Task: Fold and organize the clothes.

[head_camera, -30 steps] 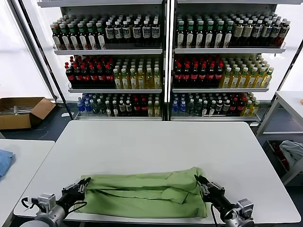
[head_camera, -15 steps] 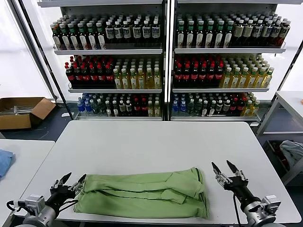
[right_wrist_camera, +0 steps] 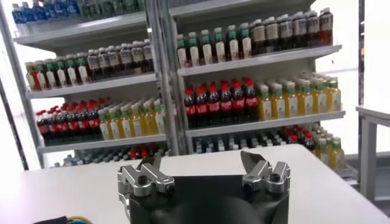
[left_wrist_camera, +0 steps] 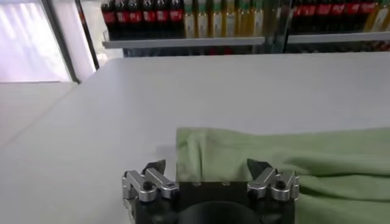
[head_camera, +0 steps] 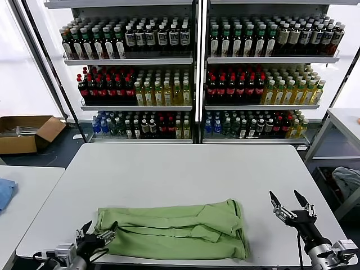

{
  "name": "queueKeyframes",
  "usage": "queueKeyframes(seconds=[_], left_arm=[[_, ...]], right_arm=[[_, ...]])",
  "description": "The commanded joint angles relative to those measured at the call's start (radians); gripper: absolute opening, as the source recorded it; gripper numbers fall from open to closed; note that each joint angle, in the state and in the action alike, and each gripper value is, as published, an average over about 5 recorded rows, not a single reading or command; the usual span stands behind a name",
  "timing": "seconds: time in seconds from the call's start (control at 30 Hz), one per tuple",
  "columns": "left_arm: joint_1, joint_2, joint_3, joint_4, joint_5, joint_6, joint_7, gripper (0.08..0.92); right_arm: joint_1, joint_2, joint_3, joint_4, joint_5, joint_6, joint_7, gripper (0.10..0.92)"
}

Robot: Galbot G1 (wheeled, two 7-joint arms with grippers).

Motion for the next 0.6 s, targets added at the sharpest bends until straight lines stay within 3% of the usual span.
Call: queueKeyframes(seconds=[0.03, 0.6], left_arm=[[0.034, -0.053, 0.059, 0.009, 0.057, 0.008, -0.013, 0.773], [0.029, -0.051, 0.017, 0.054, 0.059, -0.068, 0.019, 0.299]], right_arm=[[-0.016, 0.004, 0.022, 0.009, 0.023, 0.028, -0.016, 0.823], [-0.019, 0.016, 0.003, 0.054, 0.022, 0.027, -0.014, 0.823]])
